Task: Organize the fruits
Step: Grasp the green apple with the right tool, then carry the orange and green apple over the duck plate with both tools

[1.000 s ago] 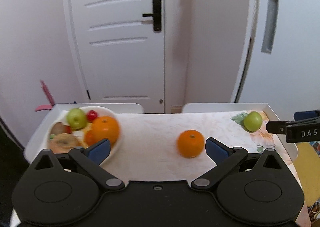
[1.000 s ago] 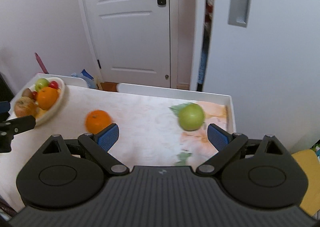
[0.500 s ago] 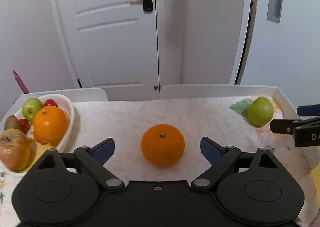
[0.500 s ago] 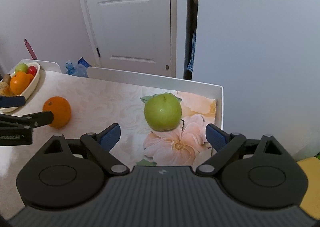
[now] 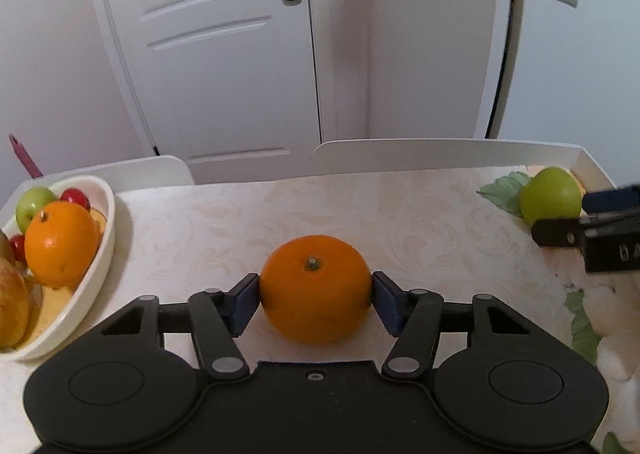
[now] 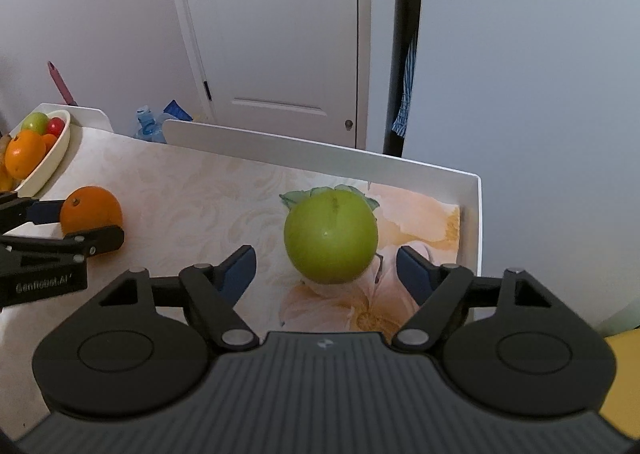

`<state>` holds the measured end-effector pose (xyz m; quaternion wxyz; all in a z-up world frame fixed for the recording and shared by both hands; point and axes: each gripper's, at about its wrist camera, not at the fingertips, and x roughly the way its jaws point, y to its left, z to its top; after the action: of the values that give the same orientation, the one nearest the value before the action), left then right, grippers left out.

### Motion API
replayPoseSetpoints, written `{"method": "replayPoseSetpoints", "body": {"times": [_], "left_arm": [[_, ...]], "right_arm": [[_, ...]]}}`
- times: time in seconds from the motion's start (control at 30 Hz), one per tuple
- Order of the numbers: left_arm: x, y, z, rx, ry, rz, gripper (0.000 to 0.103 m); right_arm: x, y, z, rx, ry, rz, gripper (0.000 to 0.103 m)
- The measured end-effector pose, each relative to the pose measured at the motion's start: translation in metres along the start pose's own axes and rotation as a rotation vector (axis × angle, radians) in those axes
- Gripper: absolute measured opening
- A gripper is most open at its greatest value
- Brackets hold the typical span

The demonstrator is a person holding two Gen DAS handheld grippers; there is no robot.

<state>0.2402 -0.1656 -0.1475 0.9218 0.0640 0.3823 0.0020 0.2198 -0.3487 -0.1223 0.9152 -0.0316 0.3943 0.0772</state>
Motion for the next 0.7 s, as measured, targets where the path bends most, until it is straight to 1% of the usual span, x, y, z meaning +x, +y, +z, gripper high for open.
{"method": "replayPoseSetpoints", "body": {"times": [0.07,0.13,0.23,0.37,0.47,0.57,0.7], "left_arm": [[-0.001,-0.002,-0.002,0.011,-0.004,0.006,0.064],[-0.002,-0.001,-0.002,0.009,-0.001,0.004,0.064],[-0.005,0.002,-0.004,0.007,0.005,0.002,0.064],[-0.008,0.005,-0.008,0.006,0.012,0.003,0.064],[-0.010,0.007,-0.011,-0.002,0.016,0.004,0.064],[-0.014,0.009,-0.013,-0.012,0.017,0.003,0.063],[-0.024,0.013,-0.014,-0.024,-0.004,0.004,0.063]], "right_arm": [[0.003,0.000,0.002,-0.002,0.005,0.001,0.089],[0.006,0.000,0.004,-0.006,0.010,0.003,0.083],[0.009,0.000,0.006,-0.008,0.012,0.003,0.079],[0.011,0.000,0.008,-0.010,0.008,-0.006,0.077],[0.012,0.002,0.009,-0.014,0.009,-0.014,0.069],[0.011,0.003,0.010,-0.009,0.006,-0.016,0.069],[0.003,0.010,0.014,-0.015,-0.015,0.004,0.068]]}}
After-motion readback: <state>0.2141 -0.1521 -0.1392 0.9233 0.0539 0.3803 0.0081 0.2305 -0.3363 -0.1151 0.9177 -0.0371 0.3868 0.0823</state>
